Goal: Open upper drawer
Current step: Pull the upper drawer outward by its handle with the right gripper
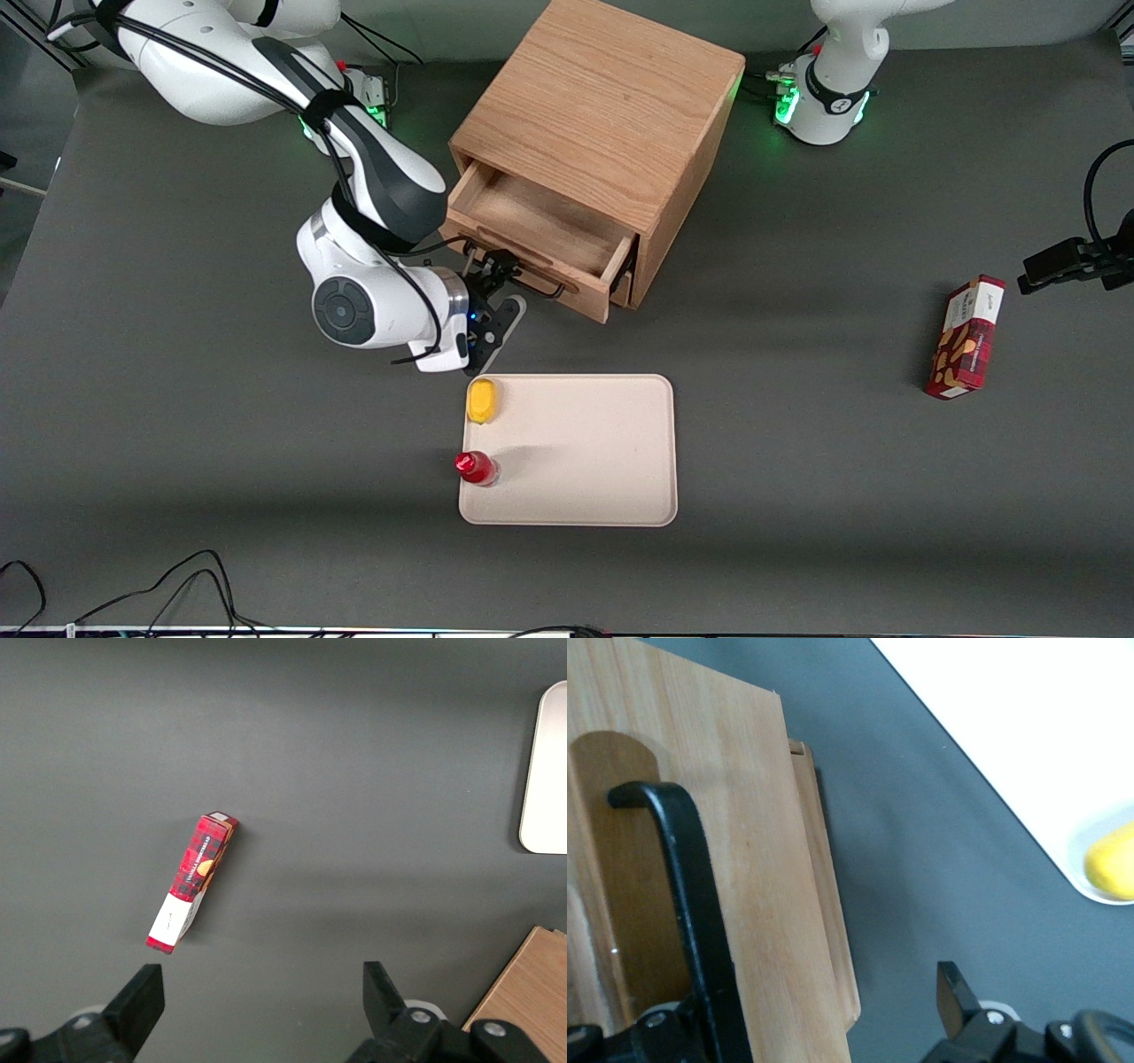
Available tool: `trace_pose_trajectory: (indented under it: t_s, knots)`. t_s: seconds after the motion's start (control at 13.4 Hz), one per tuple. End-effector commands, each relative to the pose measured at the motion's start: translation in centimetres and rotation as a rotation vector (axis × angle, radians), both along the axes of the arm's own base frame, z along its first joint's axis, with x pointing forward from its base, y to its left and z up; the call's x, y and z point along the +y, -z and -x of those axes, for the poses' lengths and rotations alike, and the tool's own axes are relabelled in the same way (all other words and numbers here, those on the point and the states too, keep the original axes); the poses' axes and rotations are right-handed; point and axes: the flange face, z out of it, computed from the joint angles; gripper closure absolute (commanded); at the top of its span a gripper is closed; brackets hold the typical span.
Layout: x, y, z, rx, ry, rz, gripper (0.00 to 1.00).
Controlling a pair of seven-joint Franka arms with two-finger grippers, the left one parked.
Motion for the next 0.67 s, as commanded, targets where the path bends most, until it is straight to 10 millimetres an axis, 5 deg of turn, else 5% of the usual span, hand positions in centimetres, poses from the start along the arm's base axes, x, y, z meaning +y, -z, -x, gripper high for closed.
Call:
trace_pose_trajectory:
  t_s: [0.0,0.6]
  knots:
    - [-0.5,0.1,-1.2,-0.005,-0.027,-0.005,0.00]
    - [-2.1,0.5,-3.6,-0.026,-0.010,-0.023,0.00]
